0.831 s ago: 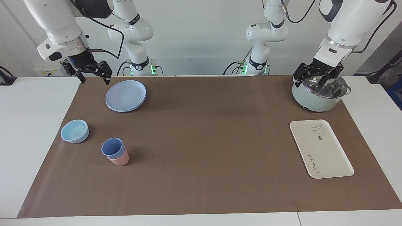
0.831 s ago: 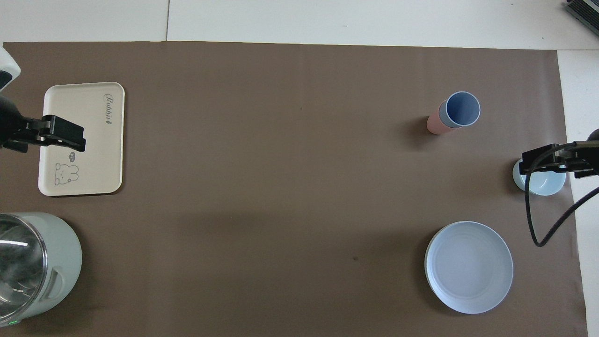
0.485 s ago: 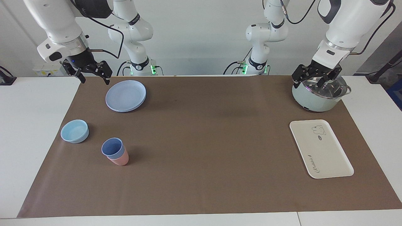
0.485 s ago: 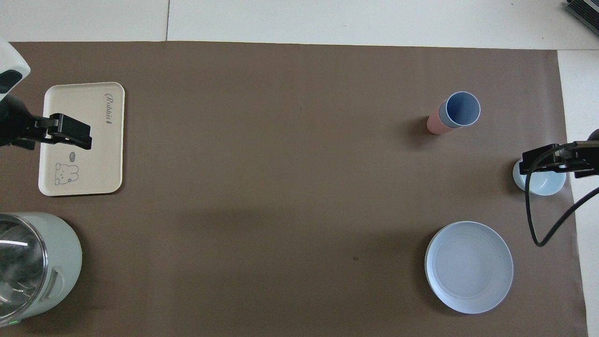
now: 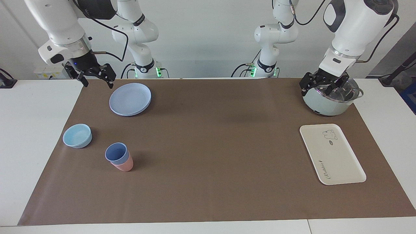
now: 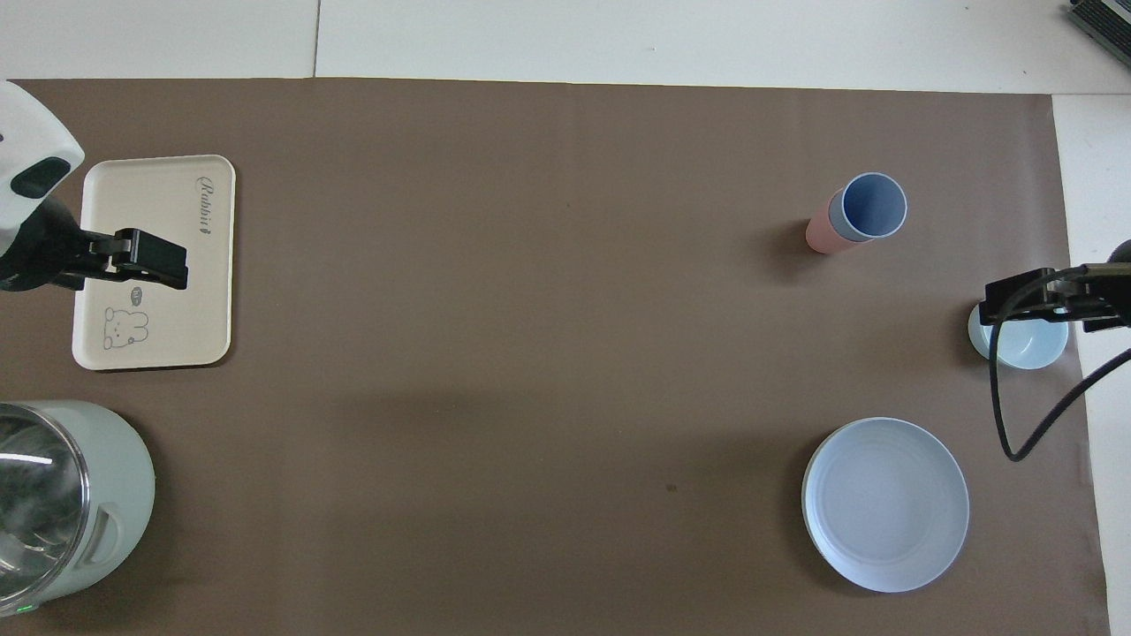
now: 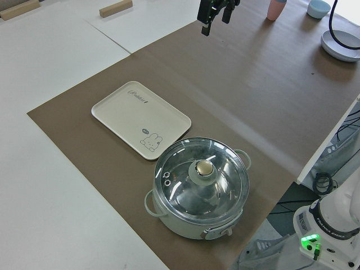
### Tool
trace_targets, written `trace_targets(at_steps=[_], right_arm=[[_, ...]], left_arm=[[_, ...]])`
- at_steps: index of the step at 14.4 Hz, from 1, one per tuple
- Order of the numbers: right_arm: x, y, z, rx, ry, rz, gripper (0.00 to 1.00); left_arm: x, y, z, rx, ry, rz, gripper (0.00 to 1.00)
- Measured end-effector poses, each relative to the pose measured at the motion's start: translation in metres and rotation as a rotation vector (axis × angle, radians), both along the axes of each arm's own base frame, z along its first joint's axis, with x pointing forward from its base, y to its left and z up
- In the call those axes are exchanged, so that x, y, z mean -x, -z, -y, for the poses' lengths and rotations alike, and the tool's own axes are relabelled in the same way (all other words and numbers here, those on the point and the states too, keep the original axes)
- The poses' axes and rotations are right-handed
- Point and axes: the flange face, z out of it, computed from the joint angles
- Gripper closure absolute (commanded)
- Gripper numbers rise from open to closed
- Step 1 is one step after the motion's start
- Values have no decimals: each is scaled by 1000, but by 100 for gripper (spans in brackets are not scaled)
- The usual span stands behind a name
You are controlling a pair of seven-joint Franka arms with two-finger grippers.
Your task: Place cup on tray
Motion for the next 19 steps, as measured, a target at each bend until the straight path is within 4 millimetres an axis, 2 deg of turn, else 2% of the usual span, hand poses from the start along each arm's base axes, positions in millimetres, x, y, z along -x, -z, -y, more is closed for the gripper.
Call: trace_targets(at_steps=[3,6,8,11,16,19], right_arm=[[-5,7,2,0,-4,37,0],[-16,22,5,5,-120,114,0],[-23,32,13,16,-219,163,0],[-29,52,36,21,-412,226,0],[-39,110,103,-128,-724,363,0],[-54,168,136,-228,-846,499,0]], left_arm=[[2,-3,-1,0,-1,-9,0],[2,-5,-3,0,-5,-8,0],[2,-5,-5,0,-8,-8,0],[1,-4,-9,0,-16,-4,0],[-2,7,-22,0,-39,-6,0],[-3,6,-30,0,-53,-2,0]])
